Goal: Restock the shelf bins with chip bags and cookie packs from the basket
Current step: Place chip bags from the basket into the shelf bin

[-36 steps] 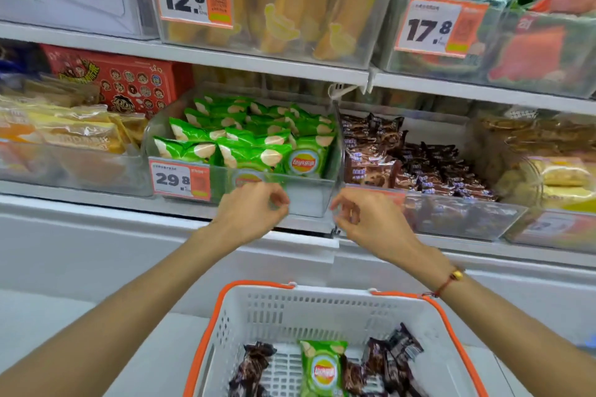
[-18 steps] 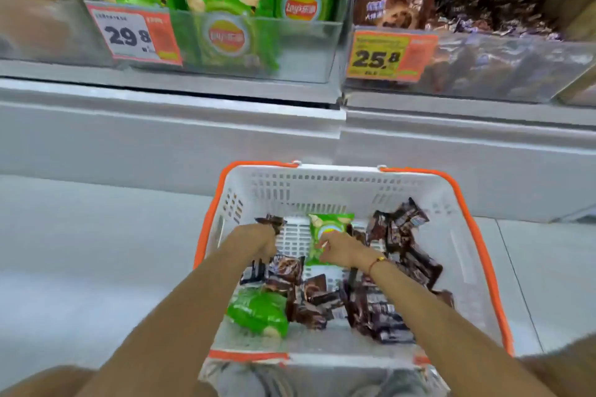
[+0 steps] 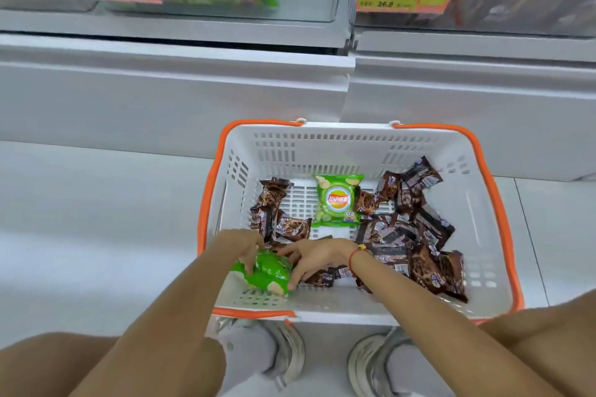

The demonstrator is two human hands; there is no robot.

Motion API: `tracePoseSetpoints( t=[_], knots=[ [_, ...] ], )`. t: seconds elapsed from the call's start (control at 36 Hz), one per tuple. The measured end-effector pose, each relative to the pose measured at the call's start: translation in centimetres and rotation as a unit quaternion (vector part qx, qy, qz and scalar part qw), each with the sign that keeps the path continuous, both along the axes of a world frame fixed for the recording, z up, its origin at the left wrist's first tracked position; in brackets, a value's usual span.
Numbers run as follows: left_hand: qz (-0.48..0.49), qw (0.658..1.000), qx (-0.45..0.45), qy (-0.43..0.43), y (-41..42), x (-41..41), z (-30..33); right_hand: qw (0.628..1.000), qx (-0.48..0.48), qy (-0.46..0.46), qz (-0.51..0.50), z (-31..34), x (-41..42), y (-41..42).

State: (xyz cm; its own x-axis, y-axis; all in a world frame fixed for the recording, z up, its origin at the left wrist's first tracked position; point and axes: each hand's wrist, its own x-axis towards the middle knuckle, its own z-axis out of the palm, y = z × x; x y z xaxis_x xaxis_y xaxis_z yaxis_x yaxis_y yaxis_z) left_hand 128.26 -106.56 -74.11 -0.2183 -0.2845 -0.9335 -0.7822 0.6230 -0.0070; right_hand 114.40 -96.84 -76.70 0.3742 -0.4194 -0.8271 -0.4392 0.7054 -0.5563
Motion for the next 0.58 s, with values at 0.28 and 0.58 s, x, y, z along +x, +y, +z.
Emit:
tracePoseSetpoints(
  t=[0.28,0.58],
  knots=[
    [0.092,0.989,-0.005,0.115,-3.6,-2.7,5.5,0.982,-0.133,0.129,-0.025,6.4,-3.1,-3.5],
    [0.18,0.953,-0.007,0.244,-8.8,-7.1,20.1,0.923,-0.296,0.243,0.044,21.7,-9.9,-9.0]
  ],
)
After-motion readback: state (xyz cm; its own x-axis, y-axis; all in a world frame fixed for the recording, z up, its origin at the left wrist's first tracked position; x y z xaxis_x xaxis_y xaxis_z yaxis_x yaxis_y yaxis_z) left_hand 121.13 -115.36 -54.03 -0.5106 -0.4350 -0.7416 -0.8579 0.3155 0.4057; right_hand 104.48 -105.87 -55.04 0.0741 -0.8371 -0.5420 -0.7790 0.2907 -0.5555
